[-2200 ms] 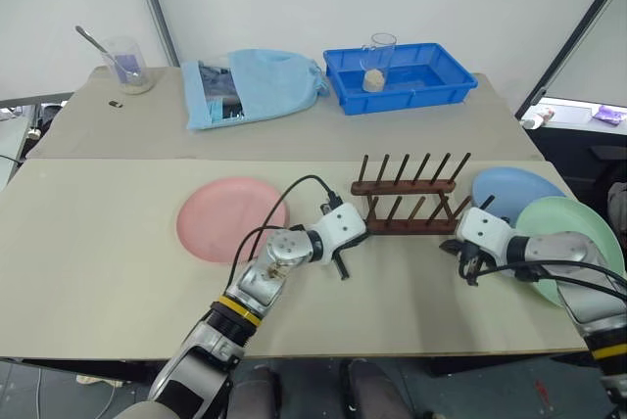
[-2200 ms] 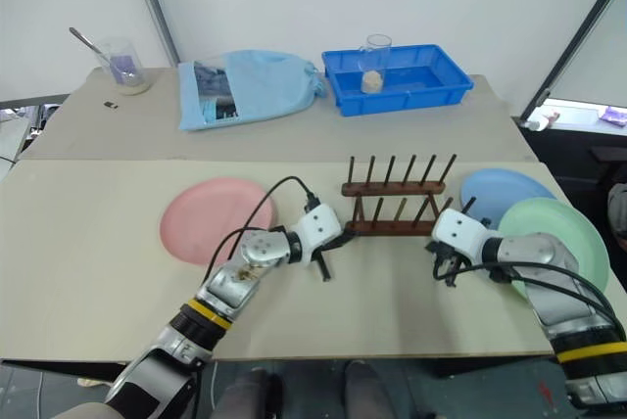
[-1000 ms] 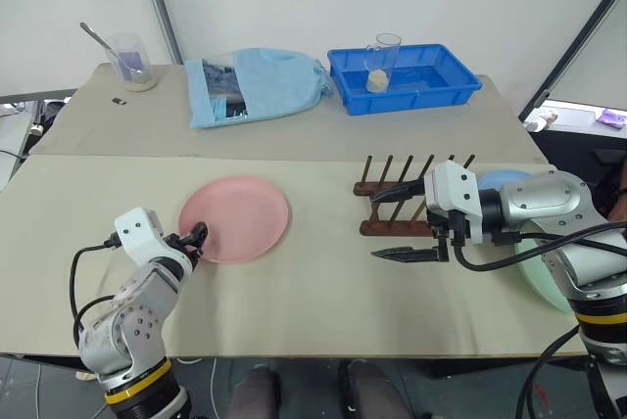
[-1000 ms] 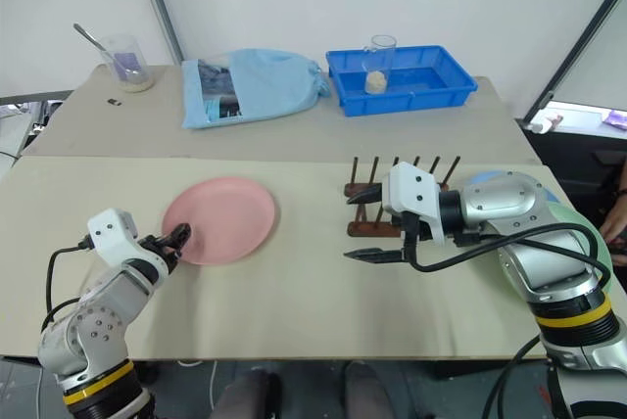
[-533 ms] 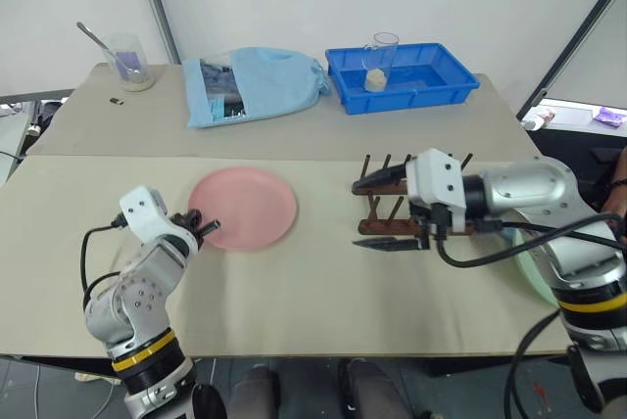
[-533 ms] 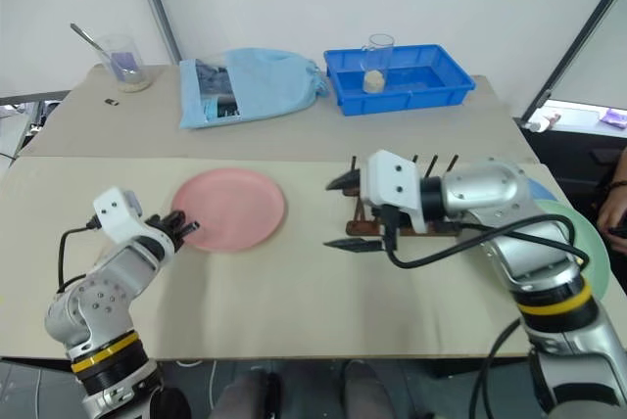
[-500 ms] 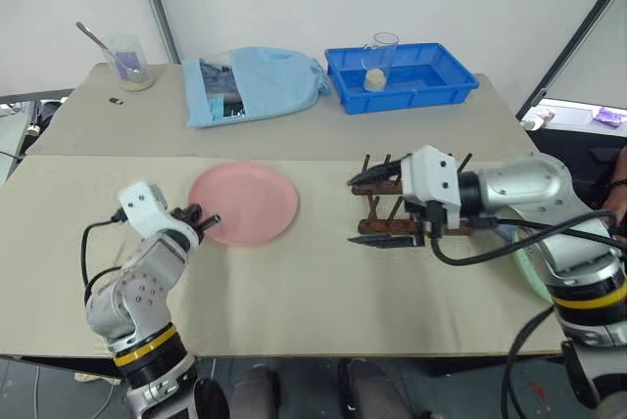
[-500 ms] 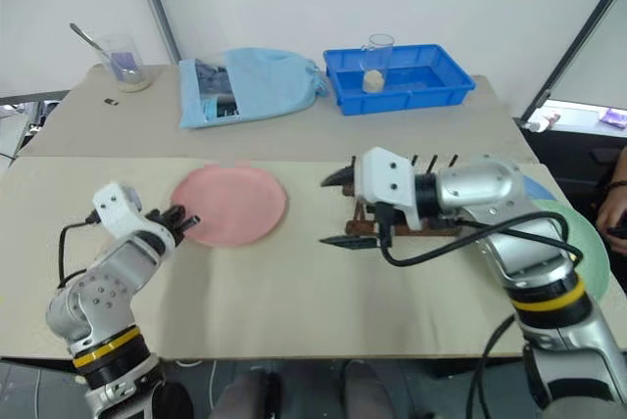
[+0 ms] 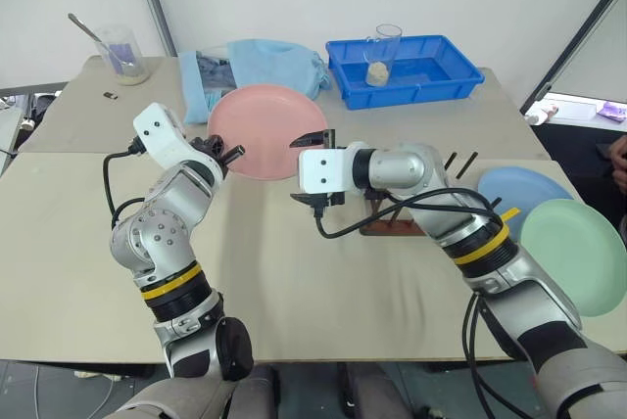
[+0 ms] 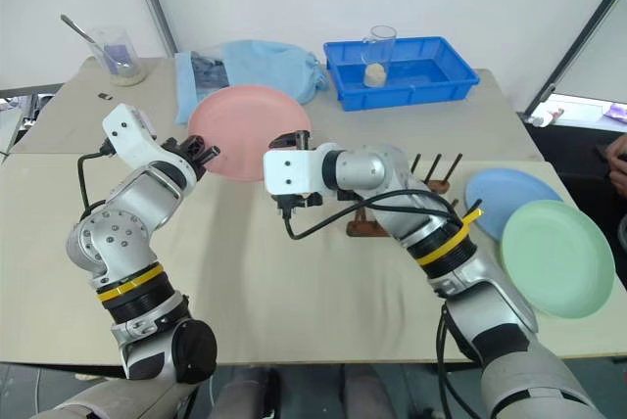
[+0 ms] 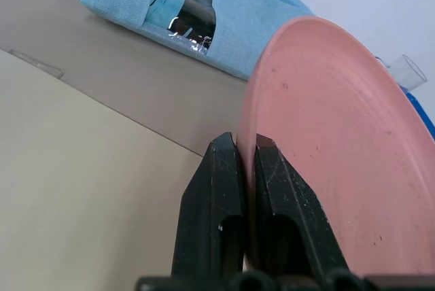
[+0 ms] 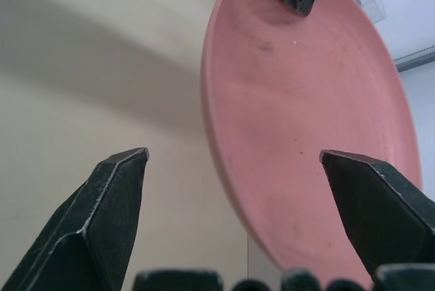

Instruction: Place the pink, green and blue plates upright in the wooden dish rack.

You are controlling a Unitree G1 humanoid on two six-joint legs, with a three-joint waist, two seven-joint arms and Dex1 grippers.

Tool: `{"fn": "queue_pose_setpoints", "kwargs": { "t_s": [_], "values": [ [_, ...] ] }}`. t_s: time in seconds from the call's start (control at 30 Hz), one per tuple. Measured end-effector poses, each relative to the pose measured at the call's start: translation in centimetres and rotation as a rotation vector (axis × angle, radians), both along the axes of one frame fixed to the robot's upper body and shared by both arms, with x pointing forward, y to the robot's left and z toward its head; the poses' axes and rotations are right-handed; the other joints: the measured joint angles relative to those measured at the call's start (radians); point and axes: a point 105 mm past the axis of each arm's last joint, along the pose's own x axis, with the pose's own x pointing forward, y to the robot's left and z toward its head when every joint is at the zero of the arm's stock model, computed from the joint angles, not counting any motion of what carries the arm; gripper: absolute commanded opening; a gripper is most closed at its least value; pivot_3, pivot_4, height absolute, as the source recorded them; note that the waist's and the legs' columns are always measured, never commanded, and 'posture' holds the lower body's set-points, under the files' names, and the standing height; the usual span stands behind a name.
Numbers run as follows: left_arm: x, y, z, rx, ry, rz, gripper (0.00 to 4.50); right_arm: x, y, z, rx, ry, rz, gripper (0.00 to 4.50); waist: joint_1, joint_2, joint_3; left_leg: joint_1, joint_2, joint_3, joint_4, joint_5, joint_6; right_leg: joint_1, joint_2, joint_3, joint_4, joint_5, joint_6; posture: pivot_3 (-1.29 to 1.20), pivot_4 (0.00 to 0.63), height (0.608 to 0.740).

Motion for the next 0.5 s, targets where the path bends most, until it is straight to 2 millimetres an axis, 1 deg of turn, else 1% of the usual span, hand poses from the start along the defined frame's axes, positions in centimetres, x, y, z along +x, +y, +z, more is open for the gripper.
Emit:
{"fn": "queue_pose_setpoints", "kwargs": {
  "t_s": [0.03,0.07,0.13,0.17,0.23,0.27,0.3,0.33,0.43,0.5],
  "values": [
    [0.0,0.0,0.0,-0.001,0.003,0.002,0.0,0.1,0.1,-0.2,-0.012,-0.015,-0.001,2.95,0.0,0.0,0.0,0.0,0.0,0.0,0.0,-0.001,-0.001,0.0,0.0,0.0,0.0,0.0,0.0,0.0,0.15,0.74],
    [0.0,0.0,0.0,-0.001,0.005,0.004,0.0,0.2,0.1,-0.3,-0.019,-0.027,-0.002,2.67,0.0,0.0,0.0,0.0,0.0,0.0,0.0,-0.001,-0.001,0.0,0.0,0.0,0.0,0.0,0.0,0.0,0.15,0.74],
    [0.0,0.0,0.0,-0.004,0.01,0.006,0.0,0.5,0.1,-0.6,-0.033,-0.048,-0.008,1.83,-0.001,0.0,0.0,0.0,0.0,0.0,0.0,-0.001,-0.001,0.0,0.0,0.0,0.0,0.0,0.0,0.0,0.15,0.74],
    [0.0,0.0,0.0,-0.005,0.012,0.004,0.0,0.6,0.1,-0.7,-0.036,-0.051,-0.011,1.59,-0.001,0.0,0.0,0.0,0.0,0.0,0.0,-0.001,-0.001,0.0,0.0,0.0,0.0,0.0,0.001,0.0,0.15,0.74],
    [-0.1,-0.2,-0.1,-0.008,0.025,-0.009,0.0,0.8,0.1,-0.9,-0.043,-0.066,-0.014,0.85,-0.002,0.0,0.0,0.001,0.0,0.0,0.0,0.0,-0.002,0.0,0.0,0.0,0.0,0.0,0.0,0.0,0.15,0.74],
    [-0.1,-0.2,-0.2,-0.01,0.033,-0.012,0.0,0.9,0.2,-1.0,-0.045,-0.07,-0.013,0.55,-0.002,0.0,0.0,0.001,0.0,0.0,0.0,0.0,-0.002,0.0,0.0,0.0,0.0,0.0,0.0,0.0,0.15,0.74],
    [-0.1,-0.1,0.0,-0.01,0.03,-0.015,0.0,0.9,0.3,-1.3,-0.058,-0.072,-0.007,0.14,-0.003,0.0,0.0,0.001,0.0,0.0,0.0,0.0,-0.002,0.0,0.0,0.0,0.0,0.001,0.0,0.0,0.15,0.74],
    [-0.2,0.0,0.2,-0.004,0.028,-0.018,0.0,0.8,0.4,-1.5,-0.067,-0.073,0.004,0.03,-0.003,0.0,0.0,0.001,0.0,0.0,0.0,0.0,-0.003,0.0,0.0,0.0,0.0,0.001,0.0,0.0,0.15,0.74],
    [-0.3,0.3,0.4,0.014,0.035,-0.021,0.0,0.7,0.7,-1.5,-0.071,-0.089,0.018,0.03,-0.007,0.0,0.0,0.001,0.0,0.0,0.0,0.0,-0.003,0.001,0.001,0.0,0.001,0.001,0.0,0.0,0.15,0.74],
    [-0.4,0.5,0.5,0.032,0.038,-0.037,0.79,0.7,0.9,-1.6,-0.069,-0.093,0.027,0.0,-0.008,0.0,0.0,0.001,0.0,0.0,0.0,0.0,-0.003,0.001,0.001,0.0,0.001,0.001,0.0,0.0,0.15,0.74]
  ]
}}
